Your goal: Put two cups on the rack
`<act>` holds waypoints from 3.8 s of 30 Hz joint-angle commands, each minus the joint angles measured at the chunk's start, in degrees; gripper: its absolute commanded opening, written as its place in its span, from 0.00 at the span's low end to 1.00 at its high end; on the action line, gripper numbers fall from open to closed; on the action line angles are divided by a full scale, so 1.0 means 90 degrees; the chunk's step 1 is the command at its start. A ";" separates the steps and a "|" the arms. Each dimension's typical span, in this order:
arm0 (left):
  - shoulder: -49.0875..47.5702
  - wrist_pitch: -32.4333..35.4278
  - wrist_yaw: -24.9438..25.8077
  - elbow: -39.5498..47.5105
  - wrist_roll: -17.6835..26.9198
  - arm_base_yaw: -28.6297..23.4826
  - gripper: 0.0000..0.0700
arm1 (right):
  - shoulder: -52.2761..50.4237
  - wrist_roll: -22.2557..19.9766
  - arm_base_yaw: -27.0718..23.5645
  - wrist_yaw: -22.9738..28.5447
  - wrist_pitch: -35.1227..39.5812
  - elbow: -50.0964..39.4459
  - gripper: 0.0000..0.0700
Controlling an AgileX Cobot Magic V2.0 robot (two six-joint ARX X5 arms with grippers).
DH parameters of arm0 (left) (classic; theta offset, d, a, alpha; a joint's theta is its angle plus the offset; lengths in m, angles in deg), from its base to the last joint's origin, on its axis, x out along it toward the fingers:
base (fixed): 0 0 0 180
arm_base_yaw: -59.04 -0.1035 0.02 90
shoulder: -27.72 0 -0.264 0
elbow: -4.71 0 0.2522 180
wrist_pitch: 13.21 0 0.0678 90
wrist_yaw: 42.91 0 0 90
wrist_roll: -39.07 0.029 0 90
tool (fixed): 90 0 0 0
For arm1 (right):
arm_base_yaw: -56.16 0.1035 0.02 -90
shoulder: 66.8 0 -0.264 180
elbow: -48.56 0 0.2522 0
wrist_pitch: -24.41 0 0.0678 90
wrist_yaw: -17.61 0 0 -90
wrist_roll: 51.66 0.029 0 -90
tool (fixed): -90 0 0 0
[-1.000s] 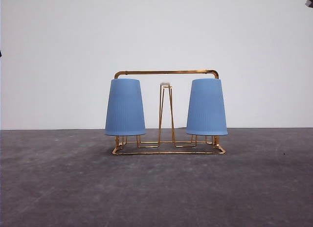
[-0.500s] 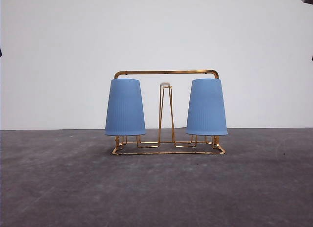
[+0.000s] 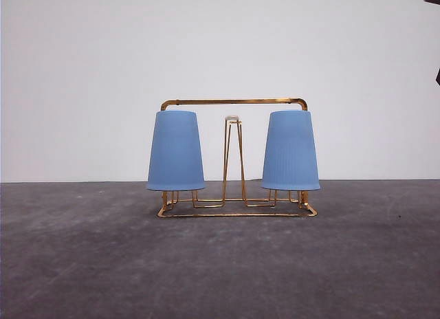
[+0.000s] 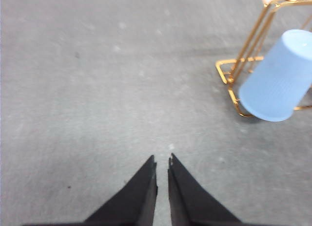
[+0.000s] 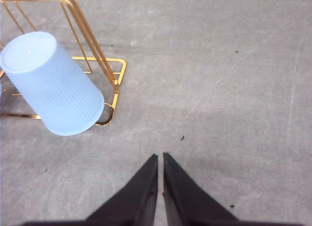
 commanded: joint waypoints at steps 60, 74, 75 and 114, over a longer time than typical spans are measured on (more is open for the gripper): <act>-0.4215 0.2202 -0.0158 0.4290 -0.0818 -0.0179 0.04 | -0.3598 -0.0790 0.0088 0.1343 0.2136 -0.3394 0.02; -0.4212 0.2194 -0.0156 0.4290 -0.0818 -0.0179 0.04 | -0.6040 -0.0772 -0.0020 0.1388 0.1891 -0.4925 0.02; -0.4212 0.2199 -0.0158 0.4290 -0.0816 -0.0179 0.04 | -0.6040 -0.0772 -0.0038 0.1415 0.1686 -0.4925 0.02; -0.4212 0.2189 -0.0155 0.4290 -0.0816 -0.0179 0.04 | -0.6040 -0.0746 -0.0044 0.1338 0.1836 -0.4923 0.02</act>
